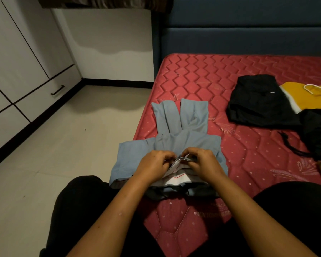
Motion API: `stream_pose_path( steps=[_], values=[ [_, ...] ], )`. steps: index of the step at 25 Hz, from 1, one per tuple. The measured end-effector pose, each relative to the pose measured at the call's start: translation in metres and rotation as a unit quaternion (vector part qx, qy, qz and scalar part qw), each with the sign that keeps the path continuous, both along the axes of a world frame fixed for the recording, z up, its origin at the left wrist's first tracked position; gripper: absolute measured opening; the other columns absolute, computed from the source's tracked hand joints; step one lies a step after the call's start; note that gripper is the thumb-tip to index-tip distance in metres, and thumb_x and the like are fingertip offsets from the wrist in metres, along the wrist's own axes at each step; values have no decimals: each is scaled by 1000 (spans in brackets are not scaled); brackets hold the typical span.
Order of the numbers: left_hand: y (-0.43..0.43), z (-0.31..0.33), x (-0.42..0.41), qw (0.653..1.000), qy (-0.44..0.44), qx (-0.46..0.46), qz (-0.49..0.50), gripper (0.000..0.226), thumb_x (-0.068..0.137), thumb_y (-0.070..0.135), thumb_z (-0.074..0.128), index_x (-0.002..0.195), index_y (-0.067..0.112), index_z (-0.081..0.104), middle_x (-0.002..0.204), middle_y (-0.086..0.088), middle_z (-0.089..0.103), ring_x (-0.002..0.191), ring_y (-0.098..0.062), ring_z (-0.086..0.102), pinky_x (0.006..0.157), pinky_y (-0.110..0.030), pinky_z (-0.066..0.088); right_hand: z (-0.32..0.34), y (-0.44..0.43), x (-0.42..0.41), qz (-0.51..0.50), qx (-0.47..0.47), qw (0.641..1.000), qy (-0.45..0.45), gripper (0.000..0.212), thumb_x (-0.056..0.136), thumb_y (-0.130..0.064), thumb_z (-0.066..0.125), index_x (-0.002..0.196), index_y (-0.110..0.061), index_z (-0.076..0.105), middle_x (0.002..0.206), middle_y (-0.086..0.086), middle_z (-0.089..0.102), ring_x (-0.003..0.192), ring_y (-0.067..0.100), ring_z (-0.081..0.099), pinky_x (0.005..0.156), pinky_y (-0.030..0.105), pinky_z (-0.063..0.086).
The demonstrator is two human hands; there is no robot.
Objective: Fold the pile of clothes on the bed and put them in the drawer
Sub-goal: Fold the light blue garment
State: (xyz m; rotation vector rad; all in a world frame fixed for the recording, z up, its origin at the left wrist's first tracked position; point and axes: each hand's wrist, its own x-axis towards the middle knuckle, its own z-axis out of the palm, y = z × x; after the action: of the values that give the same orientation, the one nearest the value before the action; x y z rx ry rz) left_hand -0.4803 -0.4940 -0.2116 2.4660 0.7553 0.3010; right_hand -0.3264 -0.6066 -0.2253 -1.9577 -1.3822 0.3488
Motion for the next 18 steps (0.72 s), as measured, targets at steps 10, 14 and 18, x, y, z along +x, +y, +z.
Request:
stream_pose_path(
  steps=[10, 14, 18],
  values=[
    [7, 4, -11, 992, -36, 117, -16, 26, 89, 17, 55, 105, 31, 69, 97, 7, 73, 89, -21, 65, 66, -33, 49, 7, 7, -1, 41, 20, 998, -34, 29, 77, 0, 67, 100, -16, 75, 97, 1, 72, 92, 15, 65, 83, 30, 52],
    [3, 0, -10, 995, -65, 75, -6, 31, 89, 46, 42, 105, 32, 65, 93, 7, 71, 85, -18, 65, 68, -37, 51, 5, 4, -3, 31, 34, 999, -22, 30, 78, 3, 63, 101, -13, 73, 96, 3, 70, 90, 16, 64, 82, 25, 49],
    [3, -8, -9, 997, -20, 74, -4, 40, 83, 56, 53, 117, 36, 59, 102, 4, 70, 93, -19, 64, 72, -35, 50, 9, 5, -3, 8, 71, 997, -26, 30, 78, 3, 63, 104, -9, 70, 98, 6, 67, 91, 15, 60, 82, 18, 41]
  ],
)
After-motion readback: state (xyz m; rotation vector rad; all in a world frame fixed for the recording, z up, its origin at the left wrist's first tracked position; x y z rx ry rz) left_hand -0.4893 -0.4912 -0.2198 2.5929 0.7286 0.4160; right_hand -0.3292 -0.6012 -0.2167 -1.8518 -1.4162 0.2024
